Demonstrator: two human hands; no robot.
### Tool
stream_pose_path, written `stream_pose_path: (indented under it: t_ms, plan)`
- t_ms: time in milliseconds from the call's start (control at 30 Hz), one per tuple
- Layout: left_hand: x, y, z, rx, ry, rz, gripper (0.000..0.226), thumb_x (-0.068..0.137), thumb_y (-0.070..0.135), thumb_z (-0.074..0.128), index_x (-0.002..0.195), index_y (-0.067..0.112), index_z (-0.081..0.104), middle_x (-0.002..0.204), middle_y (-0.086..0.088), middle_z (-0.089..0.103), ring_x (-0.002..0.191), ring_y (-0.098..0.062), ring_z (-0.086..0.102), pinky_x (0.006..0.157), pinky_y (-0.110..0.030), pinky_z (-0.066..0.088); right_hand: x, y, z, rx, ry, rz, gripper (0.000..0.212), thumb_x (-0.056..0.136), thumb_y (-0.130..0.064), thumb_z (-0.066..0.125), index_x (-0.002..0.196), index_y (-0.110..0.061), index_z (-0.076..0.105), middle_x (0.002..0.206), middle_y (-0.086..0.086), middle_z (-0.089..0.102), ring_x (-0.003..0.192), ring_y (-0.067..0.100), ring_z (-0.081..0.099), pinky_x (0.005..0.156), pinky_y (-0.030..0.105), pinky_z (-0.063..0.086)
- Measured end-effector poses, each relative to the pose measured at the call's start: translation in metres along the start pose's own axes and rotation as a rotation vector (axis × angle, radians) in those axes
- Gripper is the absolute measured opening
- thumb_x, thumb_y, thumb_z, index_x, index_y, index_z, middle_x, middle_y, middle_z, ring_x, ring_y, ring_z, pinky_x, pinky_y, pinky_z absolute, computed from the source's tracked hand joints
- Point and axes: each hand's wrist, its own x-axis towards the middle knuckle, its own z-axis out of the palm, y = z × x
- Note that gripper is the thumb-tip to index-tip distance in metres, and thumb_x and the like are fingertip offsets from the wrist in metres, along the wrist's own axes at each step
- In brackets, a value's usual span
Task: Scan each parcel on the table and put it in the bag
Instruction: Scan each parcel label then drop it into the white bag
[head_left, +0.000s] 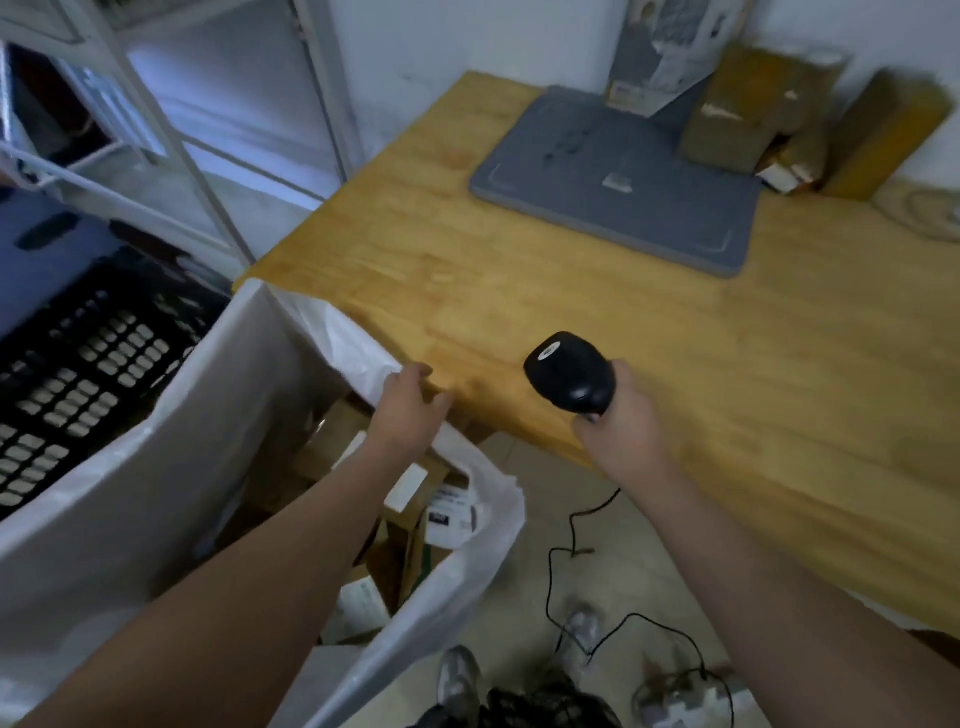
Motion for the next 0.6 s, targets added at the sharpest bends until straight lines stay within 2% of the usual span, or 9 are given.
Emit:
stream_pose_path:
  t_ms: [67,167,233,367,500,600]
  plan:
    - [0.005,0.031,0.014,0.033,-0.041,0.067,0.048,0.096,0.027,0.056,0.139,0.012,0.042,0.137,-0.012,0.044,0.114,-0.023,0.052,0.090,-0.032,0.044,0.005,0.006,-0.029,-0.016,0.050,0.025,0.040,0.078,-0.007,0.062,0.112,-0.020,0.046,0.079,-0.001,0.059,0.077,0.028,0.060,0.067,0.043,0.053]
    - [0.012,0.085,0.038,0.044,-0.086,0.152,0.046,0.097,0.029,0.054,0.138,0.013,0.041,0.138,-0.011,0.040,0.116,-0.024,0.052,0.088,-0.035,0.046,0.016,0.021,-0.082,-0.027,0.136,0.073,0.031,0.081,-0.010,0.060,0.105,-0.022,0.044,0.077,0.000,0.059,0.071,0.025,0.059,0.061,0.037,0.049]
    - [0.017,0.122,0.058,0.044,-0.090,0.221,0.046,0.096,0.029,0.055,0.138,0.013,0.042,0.138,-0.012,0.040,0.116,-0.024,0.053,0.090,-0.036,0.047,0.025,0.037,-0.120,-0.045,0.215,0.111,0.018,0.081,-0.014,0.060,0.094,-0.017,0.048,0.070,0.000,0.058,0.065,0.024,0.057,0.054,0.031,0.043]
    - [0.023,0.194,0.098,0.031,-0.135,0.329,0.045,0.097,0.028,0.054,0.138,0.013,0.042,0.137,-0.011,0.041,0.114,-0.022,0.053,0.083,-0.029,0.042,0.038,0.069,-0.192,-0.092,0.296,0.145,0.006,0.085,-0.020,0.061,0.086,-0.017,0.057,0.063,0.000,0.056,0.062,0.025,0.056,0.052,0.028,0.037]
    - [0.029,0.252,0.131,0.016,-0.158,0.405,0.045,0.095,0.028,0.057,0.136,0.013,0.044,0.135,-0.010,0.044,0.105,-0.020,0.055,0.084,-0.028,0.042,0.054,0.089,-0.249,-0.190,0.338,0.100,0.017,0.089,-0.026,0.059,0.106,-0.022,0.057,0.070,0.001,0.061,0.068,0.023,0.058,0.057,0.031,0.043]
    - [0.038,0.287,0.148,0.034,-0.166,0.459,0.047,0.096,0.029,0.056,0.138,0.012,0.042,0.137,-0.008,0.044,0.116,-0.022,0.052,0.092,-0.031,0.043,0.078,0.096,-0.279,-0.241,0.304,0.071,0.035,0.091,-0.026,0.059,0.124,-0.018,0.050,0.086,0.004,0.064,0.080,0.025,0.061,0.068,0.035,0.049]
